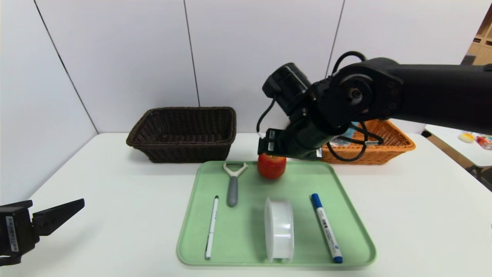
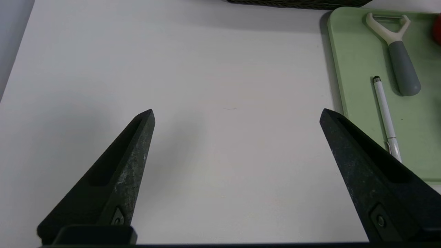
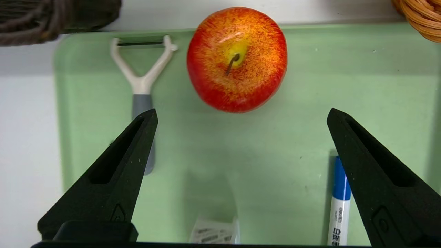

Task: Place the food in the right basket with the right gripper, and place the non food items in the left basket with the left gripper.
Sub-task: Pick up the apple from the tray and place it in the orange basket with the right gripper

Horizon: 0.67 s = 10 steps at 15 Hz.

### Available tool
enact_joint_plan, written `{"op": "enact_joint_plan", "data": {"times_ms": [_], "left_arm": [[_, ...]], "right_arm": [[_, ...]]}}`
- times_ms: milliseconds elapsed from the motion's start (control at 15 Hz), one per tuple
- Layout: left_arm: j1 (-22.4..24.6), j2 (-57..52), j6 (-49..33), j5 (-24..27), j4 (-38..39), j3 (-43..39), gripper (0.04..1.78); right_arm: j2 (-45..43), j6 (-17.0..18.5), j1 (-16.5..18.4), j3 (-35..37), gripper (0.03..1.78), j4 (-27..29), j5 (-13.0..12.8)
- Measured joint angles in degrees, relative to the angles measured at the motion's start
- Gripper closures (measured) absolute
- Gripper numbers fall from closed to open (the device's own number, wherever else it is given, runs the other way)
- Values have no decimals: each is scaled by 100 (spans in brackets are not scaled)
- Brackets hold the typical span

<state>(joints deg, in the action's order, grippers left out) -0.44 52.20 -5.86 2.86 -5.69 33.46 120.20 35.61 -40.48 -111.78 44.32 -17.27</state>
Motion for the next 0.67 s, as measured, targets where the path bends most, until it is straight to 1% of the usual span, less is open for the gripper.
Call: {"op": "enact_joint_plan", "data": {"times_ms": [67,400,533,667], "left_arm": [[0,6,2,0,0,0,13],[0,20,20,9,-1,-22,13],[0,20,22,11,0,-22,13],[0,20,30,18,0,-22,13]], "right_arm": [[80,-2,-30,-2,12,-1,-130],[323,-83,-80,-11,12,-161,-190],[402,-151,-78,-22,12,-188,-284],[478,-276,-80,-27,11,-375,-372]]}}
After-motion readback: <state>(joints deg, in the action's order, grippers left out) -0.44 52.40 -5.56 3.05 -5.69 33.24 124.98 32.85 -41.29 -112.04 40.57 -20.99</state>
